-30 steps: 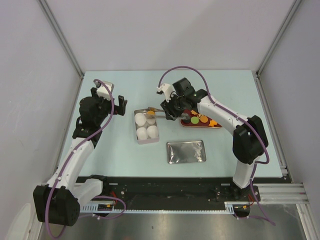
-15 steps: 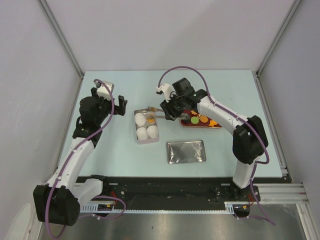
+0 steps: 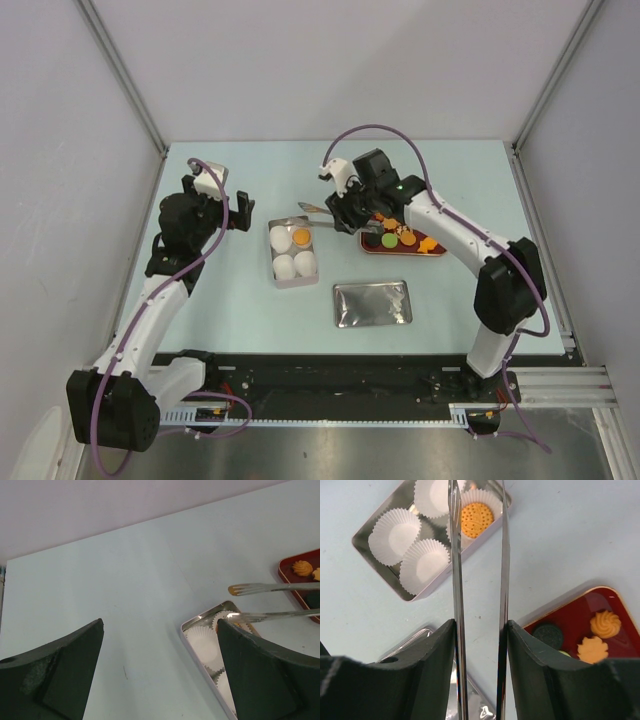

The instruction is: Pack the cookies

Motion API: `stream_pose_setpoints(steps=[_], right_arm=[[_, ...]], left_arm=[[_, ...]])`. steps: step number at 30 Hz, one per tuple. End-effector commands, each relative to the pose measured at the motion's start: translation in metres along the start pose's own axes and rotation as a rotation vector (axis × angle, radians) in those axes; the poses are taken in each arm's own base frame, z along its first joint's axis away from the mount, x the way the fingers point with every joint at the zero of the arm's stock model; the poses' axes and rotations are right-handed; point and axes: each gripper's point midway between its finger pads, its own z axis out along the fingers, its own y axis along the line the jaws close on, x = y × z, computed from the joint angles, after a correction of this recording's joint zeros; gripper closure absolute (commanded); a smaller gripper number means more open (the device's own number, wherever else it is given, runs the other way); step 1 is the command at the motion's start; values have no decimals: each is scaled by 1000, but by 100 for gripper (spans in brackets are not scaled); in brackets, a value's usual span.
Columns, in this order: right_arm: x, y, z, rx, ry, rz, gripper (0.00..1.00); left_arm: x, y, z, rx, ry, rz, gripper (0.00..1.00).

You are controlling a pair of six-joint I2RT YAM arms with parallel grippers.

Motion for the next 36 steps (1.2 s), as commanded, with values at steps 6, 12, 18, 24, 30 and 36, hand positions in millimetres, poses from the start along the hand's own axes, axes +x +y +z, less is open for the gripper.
stream_pose_setpoints(steps=[6,12,18,24,30,36], right_arm=[[-28,-38,-70,95,-159,45,52],[15,-80,-109,185,-165,159,53],[58,-115,-137,302,-162,223,54],[106,-144,-153,387,-131,291,54],[147,-163,-158,430,-95,351,55],[176,-169,-149,430,-55,374,55]], left_arm=[[-8,-4,1,22,-28,18,0],[-9,-6,1,32,-32,16,0],[-9,-7,1,37,-33,14,1],[-10,-8,0,43,-36,13,0],[-10,-9,0,49,-35,12,0],[-9,-10,-1,52,-33,12,0]])
